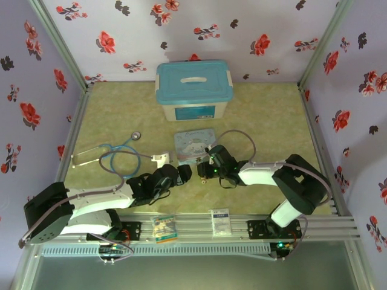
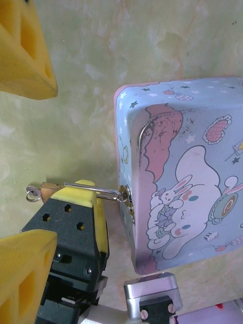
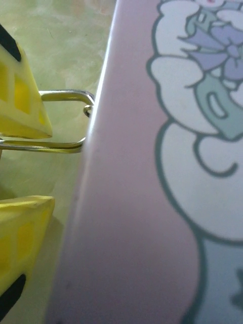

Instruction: Unlock the padlock with the key

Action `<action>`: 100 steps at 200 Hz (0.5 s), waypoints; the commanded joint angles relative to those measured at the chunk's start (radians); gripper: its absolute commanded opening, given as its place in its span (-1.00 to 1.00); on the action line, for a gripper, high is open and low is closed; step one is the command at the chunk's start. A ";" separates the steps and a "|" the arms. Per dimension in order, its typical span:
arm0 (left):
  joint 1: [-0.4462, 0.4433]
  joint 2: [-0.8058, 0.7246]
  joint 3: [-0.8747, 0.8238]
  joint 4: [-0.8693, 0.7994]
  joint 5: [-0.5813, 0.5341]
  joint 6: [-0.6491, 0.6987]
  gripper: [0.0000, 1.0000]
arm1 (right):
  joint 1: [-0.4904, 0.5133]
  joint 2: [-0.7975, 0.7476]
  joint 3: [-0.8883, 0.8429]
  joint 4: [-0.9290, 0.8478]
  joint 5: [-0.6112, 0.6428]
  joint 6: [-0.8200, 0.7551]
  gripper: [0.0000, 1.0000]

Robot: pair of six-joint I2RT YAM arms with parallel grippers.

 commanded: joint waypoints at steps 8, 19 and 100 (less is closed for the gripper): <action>0.009 -0.013 -0.012 0.024 -0.013 -0.016 0.38 | 0.004 0.030 -0.019 0.049 -0.012 0.001 -0.45; 0.009 -0.013 -0.012 0.026 -0.013 -0.013 0.38 | 0.004 0.032 -0.026 0.061 -0.018 0.009 -0.54; 0.023 0.065 0.198 -0.150 -0.081 0.183 0.36 | 0.001 0.010 -0.141 0.222 0.048 0.244 -0.86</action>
